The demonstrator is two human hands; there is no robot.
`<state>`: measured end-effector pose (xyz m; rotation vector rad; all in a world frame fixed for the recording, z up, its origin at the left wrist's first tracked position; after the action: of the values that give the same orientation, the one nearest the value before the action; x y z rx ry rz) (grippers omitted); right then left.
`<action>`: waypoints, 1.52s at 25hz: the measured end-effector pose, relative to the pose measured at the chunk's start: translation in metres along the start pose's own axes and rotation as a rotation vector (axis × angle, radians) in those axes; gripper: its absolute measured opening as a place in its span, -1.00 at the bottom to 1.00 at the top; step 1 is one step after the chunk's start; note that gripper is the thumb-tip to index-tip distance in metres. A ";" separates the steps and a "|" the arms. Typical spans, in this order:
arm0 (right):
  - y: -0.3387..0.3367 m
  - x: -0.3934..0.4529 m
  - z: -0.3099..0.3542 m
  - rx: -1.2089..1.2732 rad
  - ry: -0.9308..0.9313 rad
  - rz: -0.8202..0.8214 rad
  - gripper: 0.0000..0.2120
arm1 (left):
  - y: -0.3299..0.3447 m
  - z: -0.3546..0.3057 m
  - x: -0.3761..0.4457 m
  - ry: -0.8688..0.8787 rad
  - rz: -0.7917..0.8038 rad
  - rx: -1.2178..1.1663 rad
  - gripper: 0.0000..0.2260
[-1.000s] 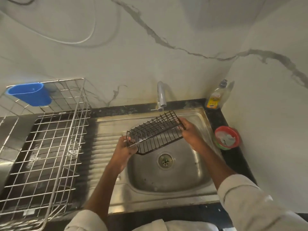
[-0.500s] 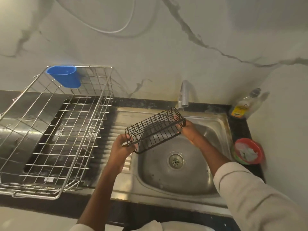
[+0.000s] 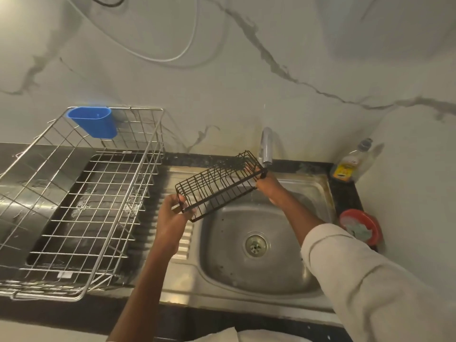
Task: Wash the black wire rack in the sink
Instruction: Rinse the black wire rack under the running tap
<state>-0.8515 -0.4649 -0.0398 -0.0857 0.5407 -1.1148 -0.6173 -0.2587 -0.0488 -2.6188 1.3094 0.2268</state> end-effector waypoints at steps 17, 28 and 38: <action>-0.095 -0.104 -0.070 -0.181 0.051 -0.334 -0.33 | 0.135 0.032 0.065 -0.249 0.574 0.012 -0.71; -0.074 -0.097 -0.068 -0.612 0.239 -0.387 -0.27 | 0.243 -0.016 0.095 -0.309 0.445 -0.362 -0.41; -0.085 -0.122 -0.071 -0.466 0.037 -0.361 -0.21 | 0.177 0.058 0.074 -0.302 0.475 0.147 -0.50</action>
<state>-0.9937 -0.3832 -0.0283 -0.5878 0.8336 -1.3223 -0.7181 -0.4056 -0.1415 -2.0217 1.7319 0.5485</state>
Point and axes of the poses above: each hand's wrist, its own x-axis towards the middle knuckle, its own y-axis out of the palm, z = x × y, the point moved 5 cm from there along x, towards the middle knuckle, and after that the axes turned 2 degrees about z, right-handed, at the moved point
